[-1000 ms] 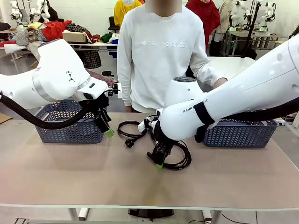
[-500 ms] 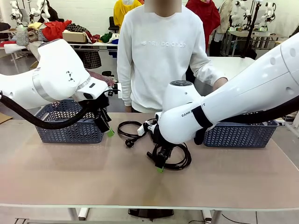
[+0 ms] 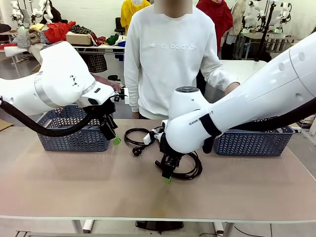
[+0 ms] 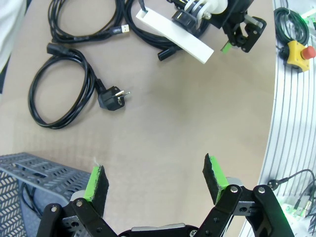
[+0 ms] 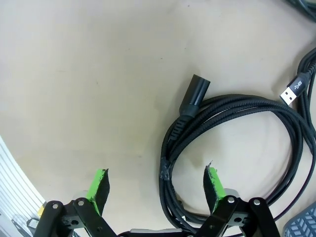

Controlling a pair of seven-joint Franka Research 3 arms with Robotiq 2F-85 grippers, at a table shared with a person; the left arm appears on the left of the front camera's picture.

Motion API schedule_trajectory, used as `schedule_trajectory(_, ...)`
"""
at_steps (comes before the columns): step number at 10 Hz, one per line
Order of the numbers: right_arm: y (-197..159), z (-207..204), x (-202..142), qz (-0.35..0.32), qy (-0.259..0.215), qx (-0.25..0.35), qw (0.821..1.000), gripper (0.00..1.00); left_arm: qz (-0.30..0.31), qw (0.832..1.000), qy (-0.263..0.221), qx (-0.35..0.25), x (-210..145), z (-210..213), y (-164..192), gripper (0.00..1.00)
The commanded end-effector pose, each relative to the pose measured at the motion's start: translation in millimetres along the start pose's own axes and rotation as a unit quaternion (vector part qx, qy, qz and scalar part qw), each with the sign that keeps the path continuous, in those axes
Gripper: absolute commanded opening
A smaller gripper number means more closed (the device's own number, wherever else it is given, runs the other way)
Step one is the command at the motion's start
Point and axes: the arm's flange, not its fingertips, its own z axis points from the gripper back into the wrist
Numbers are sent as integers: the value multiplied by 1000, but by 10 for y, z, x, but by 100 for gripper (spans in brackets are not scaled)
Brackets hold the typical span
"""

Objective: Organize the cables according to human instructions.
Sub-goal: Pick up a bundle of cables and place it in the basket indicated by the human.

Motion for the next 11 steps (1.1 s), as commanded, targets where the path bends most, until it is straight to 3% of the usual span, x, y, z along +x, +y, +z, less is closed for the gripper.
schedule_trajectory(1,15,-49,119,-16,16,-17,1000,100,1,1000,0,0,-13,14,4,100)
schedule_trajectory(6,-10,-102,163,-22,18,-24,999,100,1,1000,0,0,-13,14,4,100)
schedule_trajectory(11,-20,-74,166,-34,21,-18,999,52,1,1000,0,0,-13,14,4,100)
